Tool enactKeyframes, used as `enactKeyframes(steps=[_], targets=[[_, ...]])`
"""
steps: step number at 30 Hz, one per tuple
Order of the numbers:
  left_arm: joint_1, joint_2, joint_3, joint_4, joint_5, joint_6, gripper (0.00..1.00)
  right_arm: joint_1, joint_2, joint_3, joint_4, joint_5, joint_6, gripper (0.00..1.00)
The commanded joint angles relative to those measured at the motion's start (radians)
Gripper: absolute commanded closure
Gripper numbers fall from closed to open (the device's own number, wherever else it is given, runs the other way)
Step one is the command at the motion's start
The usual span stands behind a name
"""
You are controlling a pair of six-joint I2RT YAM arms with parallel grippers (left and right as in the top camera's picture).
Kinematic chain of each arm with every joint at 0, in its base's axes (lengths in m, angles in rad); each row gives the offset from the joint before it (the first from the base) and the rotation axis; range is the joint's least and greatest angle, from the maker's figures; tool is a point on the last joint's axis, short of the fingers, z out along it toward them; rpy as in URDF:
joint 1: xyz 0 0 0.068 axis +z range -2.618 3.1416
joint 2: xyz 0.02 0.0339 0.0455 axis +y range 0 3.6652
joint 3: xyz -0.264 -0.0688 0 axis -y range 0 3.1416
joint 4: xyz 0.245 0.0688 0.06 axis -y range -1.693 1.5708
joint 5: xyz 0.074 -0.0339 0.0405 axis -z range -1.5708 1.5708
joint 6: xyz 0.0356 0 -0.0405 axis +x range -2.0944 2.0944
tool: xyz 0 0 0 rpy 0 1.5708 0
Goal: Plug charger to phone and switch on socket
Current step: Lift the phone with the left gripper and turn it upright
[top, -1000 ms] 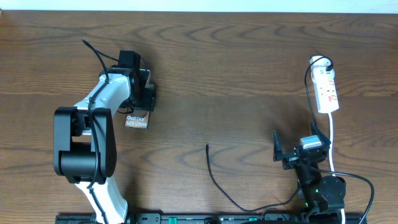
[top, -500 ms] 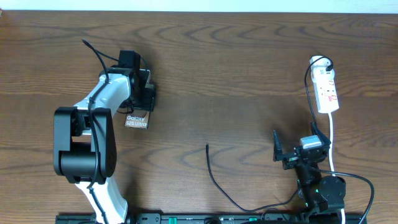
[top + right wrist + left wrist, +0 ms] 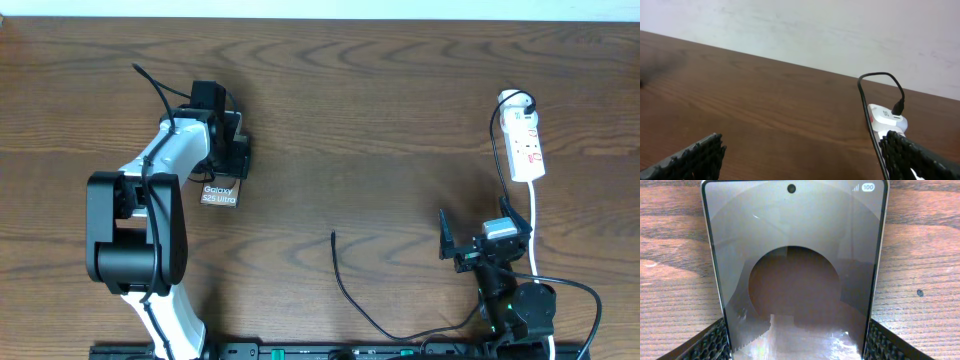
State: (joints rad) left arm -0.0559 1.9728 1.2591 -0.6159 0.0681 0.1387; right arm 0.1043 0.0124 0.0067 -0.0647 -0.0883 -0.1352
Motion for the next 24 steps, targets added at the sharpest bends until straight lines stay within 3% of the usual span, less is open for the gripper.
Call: enactKeyframes(steps=[1,15,21,24], targets=[[0.002,-0.016,0.027,-0.004,-0.009,0.01,0.93,0.006,-0.006,-0.001,-0.005,0.008,0.011,0.01],[0.002,-0.388,0.053,-0.031,0.003,-0.002,0.93,0.006,-0.006,-0.001,-0.005,0.008,0.011,0.01],[0.002,-0.476,0.053,-0.056,0.017,-0.182,0.92,0.006,-0.006,-0.001,-0.005,0.008,0.011,0.01],[0.006,-0.504,0.053,-0.064,0.151,-0.305,0.93,0.006,-0.006,-0.001,-0.005,0.008,0.011,0.01]])
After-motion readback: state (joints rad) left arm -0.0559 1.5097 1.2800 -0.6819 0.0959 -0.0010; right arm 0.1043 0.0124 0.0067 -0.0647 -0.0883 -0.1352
